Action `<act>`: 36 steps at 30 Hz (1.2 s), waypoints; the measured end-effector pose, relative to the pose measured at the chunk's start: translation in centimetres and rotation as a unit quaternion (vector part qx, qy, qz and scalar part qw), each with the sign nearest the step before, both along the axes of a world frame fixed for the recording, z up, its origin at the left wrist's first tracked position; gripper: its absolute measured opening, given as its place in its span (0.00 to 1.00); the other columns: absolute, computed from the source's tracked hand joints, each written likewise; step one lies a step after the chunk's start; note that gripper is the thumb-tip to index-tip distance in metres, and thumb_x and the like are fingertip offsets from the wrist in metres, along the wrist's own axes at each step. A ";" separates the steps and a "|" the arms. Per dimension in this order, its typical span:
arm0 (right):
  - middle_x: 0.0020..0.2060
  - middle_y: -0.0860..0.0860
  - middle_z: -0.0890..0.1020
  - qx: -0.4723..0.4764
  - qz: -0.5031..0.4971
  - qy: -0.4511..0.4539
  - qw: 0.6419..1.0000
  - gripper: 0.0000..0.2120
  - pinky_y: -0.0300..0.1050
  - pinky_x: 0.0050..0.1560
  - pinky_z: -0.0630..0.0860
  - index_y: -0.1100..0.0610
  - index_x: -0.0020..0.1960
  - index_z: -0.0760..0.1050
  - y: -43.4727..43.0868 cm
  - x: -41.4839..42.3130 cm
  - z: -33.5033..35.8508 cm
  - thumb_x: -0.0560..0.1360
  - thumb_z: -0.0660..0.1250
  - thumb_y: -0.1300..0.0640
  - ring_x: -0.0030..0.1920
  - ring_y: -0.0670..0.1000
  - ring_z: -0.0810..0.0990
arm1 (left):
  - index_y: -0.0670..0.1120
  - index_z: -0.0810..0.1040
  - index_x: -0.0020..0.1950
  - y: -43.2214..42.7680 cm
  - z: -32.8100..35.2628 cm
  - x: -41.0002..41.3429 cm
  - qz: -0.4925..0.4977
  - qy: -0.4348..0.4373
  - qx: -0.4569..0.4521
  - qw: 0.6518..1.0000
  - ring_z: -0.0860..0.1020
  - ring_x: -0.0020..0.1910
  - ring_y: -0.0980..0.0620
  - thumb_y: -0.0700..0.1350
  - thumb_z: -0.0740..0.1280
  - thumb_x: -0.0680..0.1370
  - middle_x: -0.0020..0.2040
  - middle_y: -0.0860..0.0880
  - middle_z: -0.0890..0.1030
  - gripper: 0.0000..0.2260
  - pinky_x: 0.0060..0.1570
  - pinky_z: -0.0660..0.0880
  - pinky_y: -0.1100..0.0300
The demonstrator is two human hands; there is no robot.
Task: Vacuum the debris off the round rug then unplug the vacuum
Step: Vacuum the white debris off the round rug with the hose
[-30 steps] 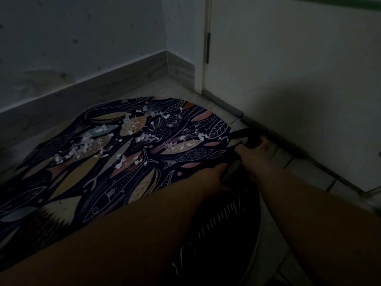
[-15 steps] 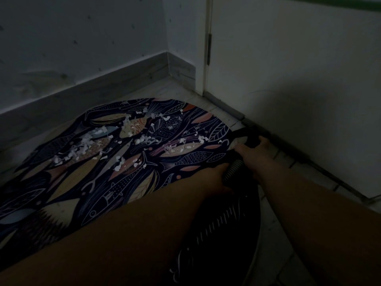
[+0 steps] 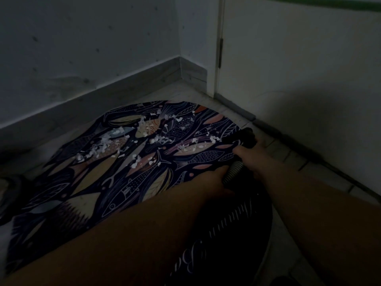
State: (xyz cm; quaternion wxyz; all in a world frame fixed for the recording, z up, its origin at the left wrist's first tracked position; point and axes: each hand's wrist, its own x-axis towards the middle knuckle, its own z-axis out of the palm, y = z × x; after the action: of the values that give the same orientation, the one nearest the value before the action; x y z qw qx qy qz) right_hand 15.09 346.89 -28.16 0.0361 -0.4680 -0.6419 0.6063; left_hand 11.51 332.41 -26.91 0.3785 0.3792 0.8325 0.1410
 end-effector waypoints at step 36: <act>0.55 0.58 0.74 -0.031 0.122 -0.050 0.991 0.41 0.52 0.41 0.79 0.43 0.78 0.45 -8.6 -2.4 0.6 0.75 0.68 0.56 0.45 0.58 0.78 | 0.51 0.49 0.77 -9.9 1.4 1.0 0.077 0.003 0.003 0.997 0.70 0.67 0.46 0.48 0.67 0.77 0.71 0.45 0.69 0.36 0.61 0.67 0.61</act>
State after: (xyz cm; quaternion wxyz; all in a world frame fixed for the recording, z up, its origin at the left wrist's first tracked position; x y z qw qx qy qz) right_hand 12.71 338.27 -27.56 -0.0852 -0.4170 -0.6760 0.6016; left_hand 12.52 322.55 -25.56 0.3633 0.3150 0.8600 0.1709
